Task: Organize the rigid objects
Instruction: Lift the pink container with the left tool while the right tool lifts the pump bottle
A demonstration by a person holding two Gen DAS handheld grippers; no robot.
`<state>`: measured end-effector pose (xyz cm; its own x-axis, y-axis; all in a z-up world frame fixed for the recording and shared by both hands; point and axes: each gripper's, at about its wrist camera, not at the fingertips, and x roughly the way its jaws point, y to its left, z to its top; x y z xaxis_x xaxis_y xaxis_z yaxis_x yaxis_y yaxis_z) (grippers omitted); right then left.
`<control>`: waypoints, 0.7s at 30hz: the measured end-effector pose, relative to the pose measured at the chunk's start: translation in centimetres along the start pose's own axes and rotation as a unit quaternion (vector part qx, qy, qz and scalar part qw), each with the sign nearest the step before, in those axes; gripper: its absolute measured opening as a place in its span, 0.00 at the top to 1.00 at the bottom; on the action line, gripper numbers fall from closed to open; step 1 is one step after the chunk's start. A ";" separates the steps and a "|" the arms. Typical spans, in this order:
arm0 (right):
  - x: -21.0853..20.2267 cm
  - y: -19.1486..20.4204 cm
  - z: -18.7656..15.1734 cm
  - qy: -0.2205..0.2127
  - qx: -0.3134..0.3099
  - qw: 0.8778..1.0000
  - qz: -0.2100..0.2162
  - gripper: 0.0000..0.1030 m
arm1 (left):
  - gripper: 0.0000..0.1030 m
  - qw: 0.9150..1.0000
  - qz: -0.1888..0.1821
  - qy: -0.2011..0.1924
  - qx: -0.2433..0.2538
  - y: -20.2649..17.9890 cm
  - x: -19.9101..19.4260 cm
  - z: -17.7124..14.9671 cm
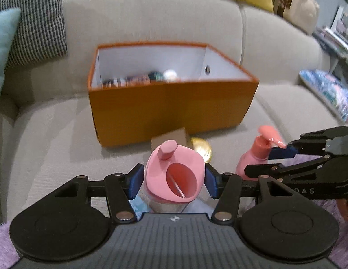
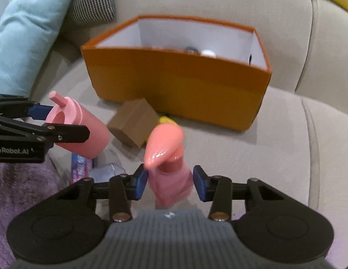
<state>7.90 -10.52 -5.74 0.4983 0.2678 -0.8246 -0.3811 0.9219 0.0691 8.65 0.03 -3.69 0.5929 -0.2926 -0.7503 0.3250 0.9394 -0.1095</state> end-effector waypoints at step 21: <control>-0.2 -1.9 6.2 0.009 -0.043 0.998 0.036 0.94 | 0.37 0.998 -0.057 -0.004 -0.009 0.3 0.8 6.1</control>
<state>13.36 -10.58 -2.26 0.4528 0.3274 -0.8293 -0.4814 0.8727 0.0817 13.69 -1.03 -0.34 0.5595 -0.3983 -0.7268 0.3773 0.9032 -0.2045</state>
